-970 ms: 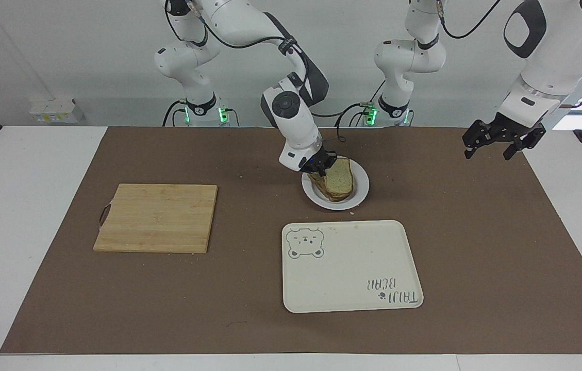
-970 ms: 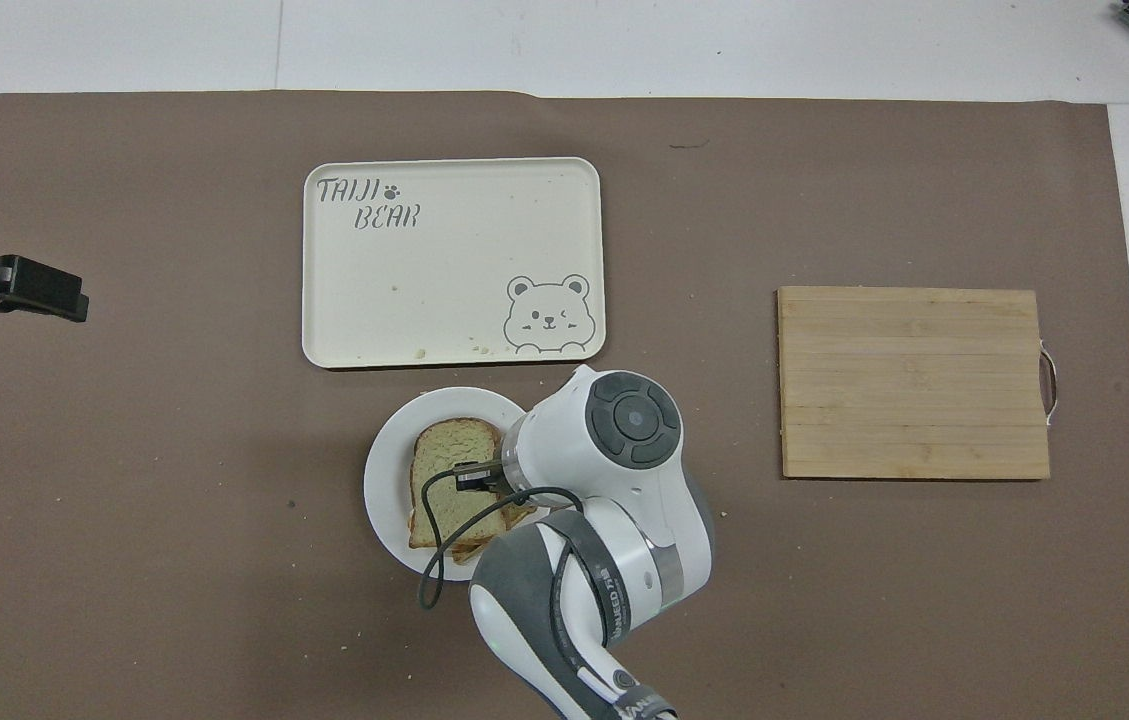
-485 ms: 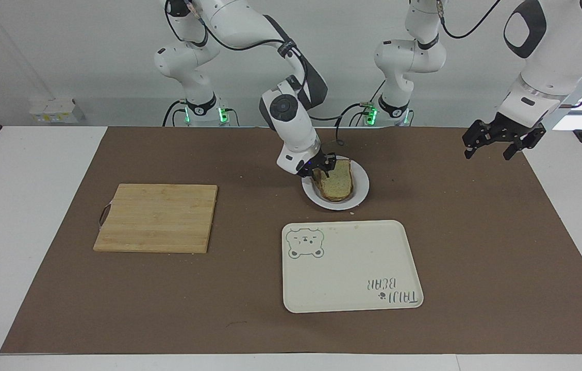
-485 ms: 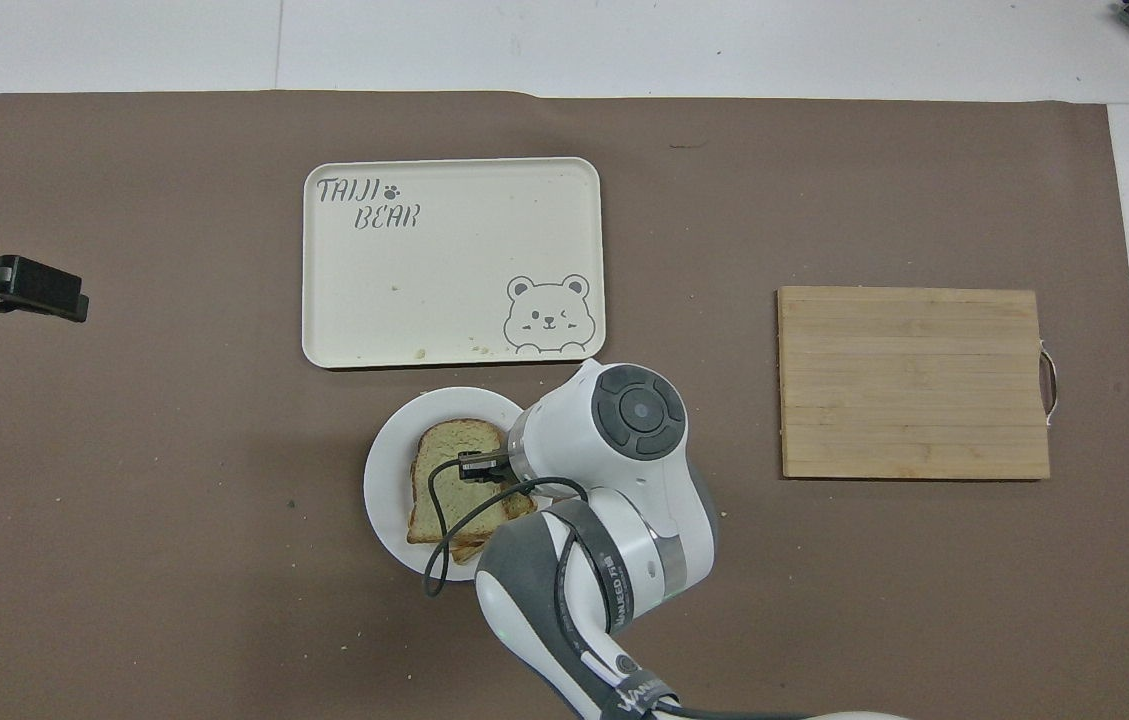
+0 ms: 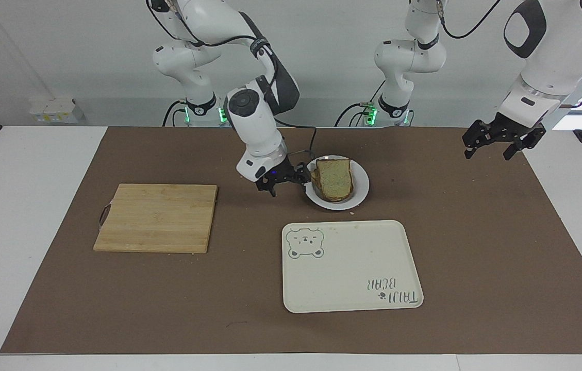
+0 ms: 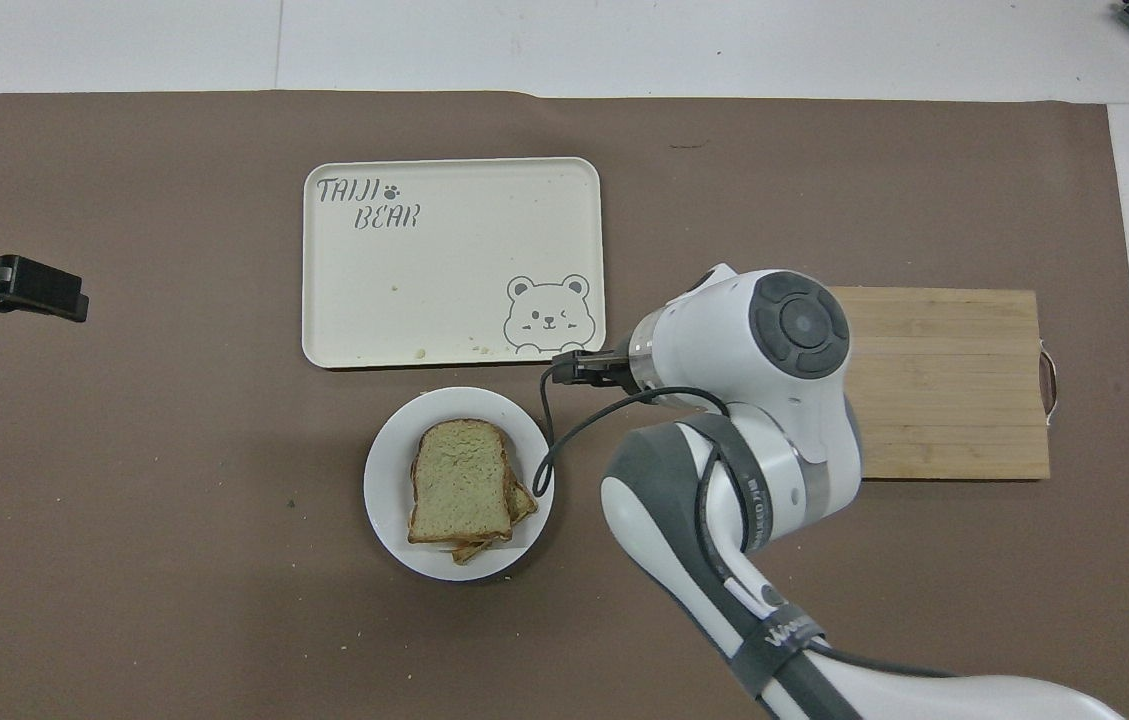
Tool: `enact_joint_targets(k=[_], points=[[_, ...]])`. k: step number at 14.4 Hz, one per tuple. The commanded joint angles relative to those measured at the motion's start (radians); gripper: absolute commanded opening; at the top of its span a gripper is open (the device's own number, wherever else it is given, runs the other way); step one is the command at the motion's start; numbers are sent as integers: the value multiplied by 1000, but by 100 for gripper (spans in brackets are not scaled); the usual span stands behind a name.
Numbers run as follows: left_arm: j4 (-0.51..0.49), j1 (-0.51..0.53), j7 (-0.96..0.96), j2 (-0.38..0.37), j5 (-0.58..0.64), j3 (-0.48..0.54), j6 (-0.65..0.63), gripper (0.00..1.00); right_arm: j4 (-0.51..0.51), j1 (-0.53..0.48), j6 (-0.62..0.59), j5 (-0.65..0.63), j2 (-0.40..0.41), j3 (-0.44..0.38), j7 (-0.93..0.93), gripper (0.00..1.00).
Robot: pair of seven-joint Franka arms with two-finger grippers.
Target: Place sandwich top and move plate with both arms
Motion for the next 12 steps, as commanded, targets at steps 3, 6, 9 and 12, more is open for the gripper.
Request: enact_joint_targets(k=[3,6,9,12], points=[[-11,-1,-12,-14,15,1,-10,100,35,-139,-176,-204,-102,10,-2,100],[-12,-1,-12,-14,15,1,-10,100,36,-217,-295,-255,-177,10,-14,100],[-10,-1,-12,-14,15,1,-10,100,58,-304,-388,-260,-241,9,-111,100],[-10,-1,-12,-14,15,1,-10,100,139,-378,-484,-263,-257,-1,-174,100]])
